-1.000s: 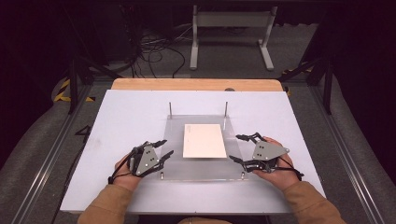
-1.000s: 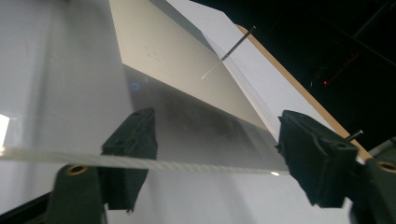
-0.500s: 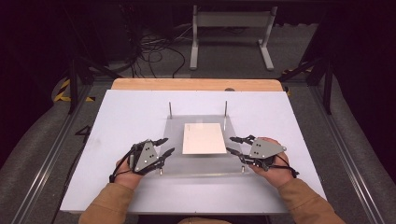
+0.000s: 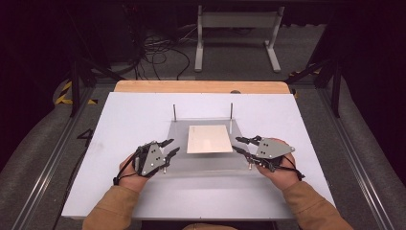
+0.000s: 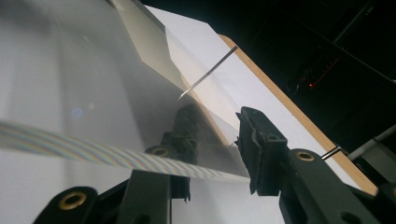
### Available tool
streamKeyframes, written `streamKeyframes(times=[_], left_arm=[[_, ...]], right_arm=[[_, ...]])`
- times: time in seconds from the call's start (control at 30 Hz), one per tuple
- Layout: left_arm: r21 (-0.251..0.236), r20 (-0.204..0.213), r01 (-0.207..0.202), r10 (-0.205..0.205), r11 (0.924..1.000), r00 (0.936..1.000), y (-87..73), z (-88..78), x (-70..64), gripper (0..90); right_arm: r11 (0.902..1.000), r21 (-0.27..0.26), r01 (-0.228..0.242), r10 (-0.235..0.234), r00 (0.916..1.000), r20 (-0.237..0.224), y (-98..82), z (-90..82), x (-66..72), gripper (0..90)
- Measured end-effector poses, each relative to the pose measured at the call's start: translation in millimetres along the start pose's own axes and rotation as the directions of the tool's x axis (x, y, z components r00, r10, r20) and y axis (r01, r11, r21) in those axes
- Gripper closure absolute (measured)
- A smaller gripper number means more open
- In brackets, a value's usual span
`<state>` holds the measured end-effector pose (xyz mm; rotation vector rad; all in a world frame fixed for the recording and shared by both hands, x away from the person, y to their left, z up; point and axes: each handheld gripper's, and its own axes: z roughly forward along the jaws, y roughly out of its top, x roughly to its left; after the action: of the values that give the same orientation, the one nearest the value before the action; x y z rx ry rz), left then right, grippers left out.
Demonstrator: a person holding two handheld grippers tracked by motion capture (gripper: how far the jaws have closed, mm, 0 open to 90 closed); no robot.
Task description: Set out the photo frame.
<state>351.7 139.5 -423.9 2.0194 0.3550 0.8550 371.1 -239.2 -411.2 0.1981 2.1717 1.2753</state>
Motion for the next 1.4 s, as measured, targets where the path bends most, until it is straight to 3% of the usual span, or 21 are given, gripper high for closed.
streamKeyframes(times=[0.17, 0.33, 0.6, 1.03, 1.27, 1.4], left_arm=[[-0.009, -0.014, -0.009, 0.009, 0.9999, 0.9999, 2.8, 0.0, 1.7, 63.6], [-0.052, 0.014, 0.027, -0.026, 0.9983, 0.9996, 12.7, -5.3, 14.1, 63.0], [-0.051, 0.027, 0.027, -0.026, 0.9983, 0.9993, 24.1, -10.4, 22.7, 63.3], [-0.089, 0.064, 0.015, -0.010, 0.9959, 0.9979, 52.7, -27.2, 34.0, 62.9], [-0.064, 0.113, 0.035, -0.028, 0.9973, 0.9932, 71.9, -33.0, 39.9, 62.8], [-0.037, 0.161, 0.072, -0.066, 0.9967, 0.9848, 82.2, -35.7, 41.3, 62.9]], right_arm=[[0.9995, 0.008, 0.029, -0.029, 0.9992, 0.028, 5.4, 0.0, -2.5, 65.8], [0.9991, -0.008, 0.043, -0.042, 0.9972, 0.062, 15.0, -3.7, -10.7, 66.1], [0.9990, 0.002, 0.046, -0.046, 0.9970, 0.062, 26.2, -6.8, -15.4, 66.6], [0.9978, -0.001, 0.067, -0.066, 0.9962, 0.056, 55.2, -30.5, -21.5, 68.0], [0.9983, 0.021, 0.054, -0.055, 0.9979, 0.034, 68.5, -43.8, -24.5, 69.6], [0.9984, 0.054, 0.018, -0.019, 0.9998, 0.002, 77.9, -54.4, -26.2, 70.4]])
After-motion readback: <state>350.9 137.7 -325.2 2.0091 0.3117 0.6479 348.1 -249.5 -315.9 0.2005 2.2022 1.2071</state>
